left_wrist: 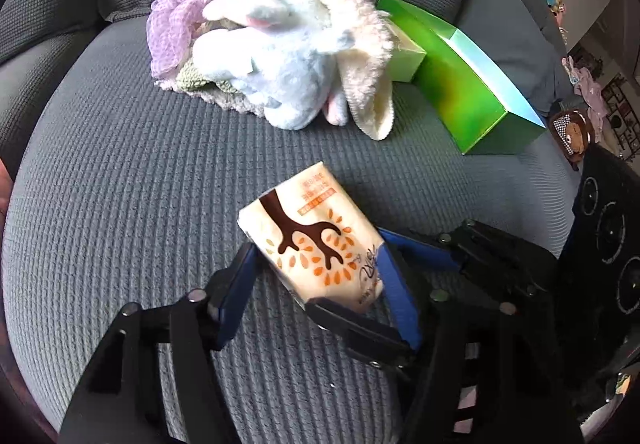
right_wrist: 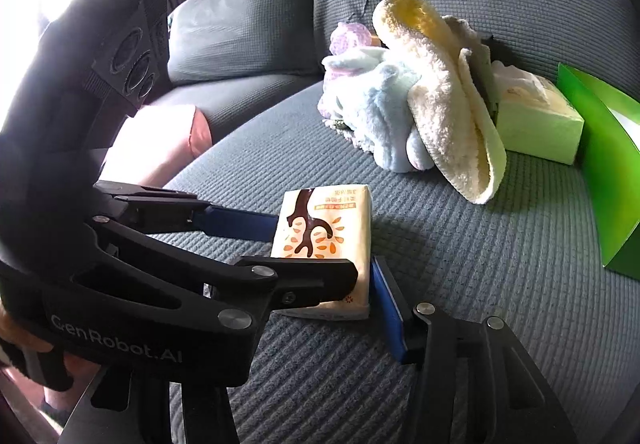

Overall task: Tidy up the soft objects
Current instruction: 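Grasp the white tree-print tissue pack with the left tool, then carry the tree-print tissue pack into the green box and release it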

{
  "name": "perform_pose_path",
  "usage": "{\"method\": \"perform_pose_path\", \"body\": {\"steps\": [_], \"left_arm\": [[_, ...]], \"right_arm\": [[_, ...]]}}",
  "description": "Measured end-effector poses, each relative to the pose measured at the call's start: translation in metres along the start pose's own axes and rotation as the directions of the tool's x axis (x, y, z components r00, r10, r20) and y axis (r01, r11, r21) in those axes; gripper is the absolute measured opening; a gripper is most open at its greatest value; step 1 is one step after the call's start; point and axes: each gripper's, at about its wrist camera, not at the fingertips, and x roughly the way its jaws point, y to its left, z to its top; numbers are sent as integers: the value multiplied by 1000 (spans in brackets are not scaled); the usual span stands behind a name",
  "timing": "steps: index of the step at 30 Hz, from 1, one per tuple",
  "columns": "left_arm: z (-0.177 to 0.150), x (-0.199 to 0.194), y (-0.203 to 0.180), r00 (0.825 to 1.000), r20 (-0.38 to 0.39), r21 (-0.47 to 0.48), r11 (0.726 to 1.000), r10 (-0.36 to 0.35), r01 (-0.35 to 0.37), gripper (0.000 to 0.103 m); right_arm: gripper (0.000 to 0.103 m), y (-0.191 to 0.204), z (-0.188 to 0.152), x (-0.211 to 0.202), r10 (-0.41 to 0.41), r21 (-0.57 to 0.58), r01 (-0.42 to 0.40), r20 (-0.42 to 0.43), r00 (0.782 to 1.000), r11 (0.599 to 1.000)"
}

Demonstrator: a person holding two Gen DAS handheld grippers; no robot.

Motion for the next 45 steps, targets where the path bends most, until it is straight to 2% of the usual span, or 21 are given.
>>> {"method": "perform_pose_path", "body": {"steps": [11,21,28,34,41,45], "left_arm": [[12,-17,-28,999,31,50,998,43,-44,60],[57,-23,-71,997,55,136,988,60,-67,60],[87,-21,-102,995,86,202,978,43,-60,60],[124,4,-133,997,76,257,966,18,-37,60],[164,33,-183,996,89,355,935,-4,-28,60],[179,63,-204,997,74,399,916,10,-39,60]], "right_arm": [[52,6,5,-20,-5,8,4,56,998,1000],[52,-14,23,-51,-43,39,38,137,990,999],[52,-45,36,-77,-98,79,83,210,973,993],[52,-83,52,-95,-166,116,142,227,960,983],[52,-144,68,-119,-247,197,200,250,936,960],[52,-182,70,-124,-264,264,203,221,939,943]]}}
